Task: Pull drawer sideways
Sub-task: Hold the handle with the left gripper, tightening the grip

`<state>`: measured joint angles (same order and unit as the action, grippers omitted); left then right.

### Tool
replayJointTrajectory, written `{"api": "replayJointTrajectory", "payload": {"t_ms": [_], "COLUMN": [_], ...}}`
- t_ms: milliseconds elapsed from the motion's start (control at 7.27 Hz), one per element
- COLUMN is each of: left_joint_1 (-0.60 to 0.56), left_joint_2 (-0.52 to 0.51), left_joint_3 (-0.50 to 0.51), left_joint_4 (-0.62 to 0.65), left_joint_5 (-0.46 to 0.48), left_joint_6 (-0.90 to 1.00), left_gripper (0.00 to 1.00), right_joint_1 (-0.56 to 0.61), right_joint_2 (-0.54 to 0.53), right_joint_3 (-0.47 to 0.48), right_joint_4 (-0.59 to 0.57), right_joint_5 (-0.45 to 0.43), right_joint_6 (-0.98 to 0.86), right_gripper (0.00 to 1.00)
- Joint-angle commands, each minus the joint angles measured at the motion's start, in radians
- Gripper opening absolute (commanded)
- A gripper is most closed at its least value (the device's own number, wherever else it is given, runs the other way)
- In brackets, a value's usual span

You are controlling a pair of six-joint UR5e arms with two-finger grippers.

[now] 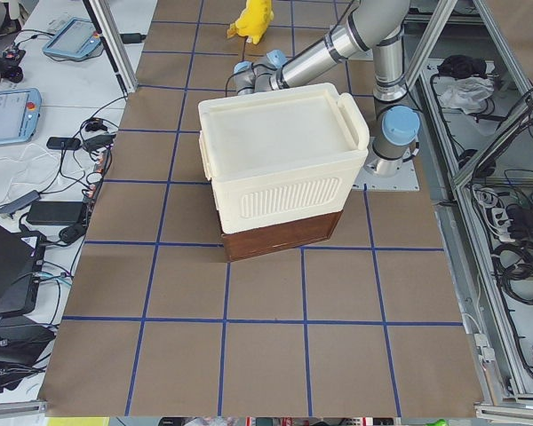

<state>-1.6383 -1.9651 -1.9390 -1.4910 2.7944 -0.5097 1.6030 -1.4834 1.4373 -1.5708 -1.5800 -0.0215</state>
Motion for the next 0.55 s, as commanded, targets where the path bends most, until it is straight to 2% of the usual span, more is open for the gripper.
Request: {"api": "replayJointTrajectory", "payload": {"t_ms": [0,412], "left_joint_1": [0.0,0.0], "left_joint_2": [0.0,0.002], "left_joint_3": [0.0,-0.001], "left_joint_4": [0.0,0.0], "left_joint_5": [0.001,0.001], "left_joint_6": [0.0,0.003], "left_gripper": [0.47,0.41], "right_joint_1": [0.0,0.0], "right_joint_2": [0.0,0.0], "right_joint_3": [0.0,0.0], "right_joint_4": [0.0,0.0], "right_joint_5": [0.0,0.0], "right_joint_6": [0.0,0.0], "right_gripper": [1.0,1.0]}}
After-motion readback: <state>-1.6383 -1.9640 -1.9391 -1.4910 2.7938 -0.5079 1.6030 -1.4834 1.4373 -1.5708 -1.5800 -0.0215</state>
